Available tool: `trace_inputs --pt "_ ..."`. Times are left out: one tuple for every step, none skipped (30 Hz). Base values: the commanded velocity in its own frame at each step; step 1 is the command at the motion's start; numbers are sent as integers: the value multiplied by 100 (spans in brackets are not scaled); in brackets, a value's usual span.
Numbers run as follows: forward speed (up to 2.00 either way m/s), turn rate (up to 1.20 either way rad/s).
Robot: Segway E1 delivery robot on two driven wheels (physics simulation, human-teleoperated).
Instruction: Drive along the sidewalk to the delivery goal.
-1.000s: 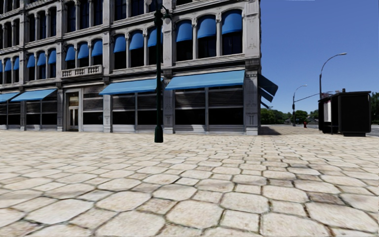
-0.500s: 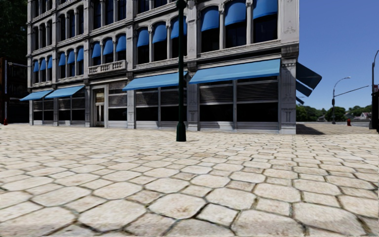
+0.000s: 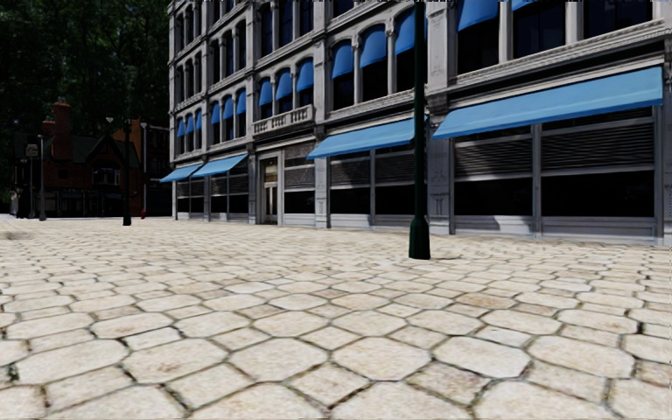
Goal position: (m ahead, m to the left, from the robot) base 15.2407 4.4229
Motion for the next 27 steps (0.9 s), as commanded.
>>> trace_inputs --pt "200 38" --pt "200 17" --pt "200 17" --pt "200 0" --pt "200 0" --pt "200 0" --pt "200 0" --pt "200 0" --pt "200 0" --pt "200 0" --pt "200 0" --pt "200 0" --pt "200 0" --pt "200 6" --pt "200 6" --pt "200 18" --pt "200 22" --pt "200 22" --pt "200 25" --pt "200 25" --pt "200 26" --pt "200 26" --pt "200 28" --pt "200 28" --pt "200 28" --pt "200 28" --pt "200 28"
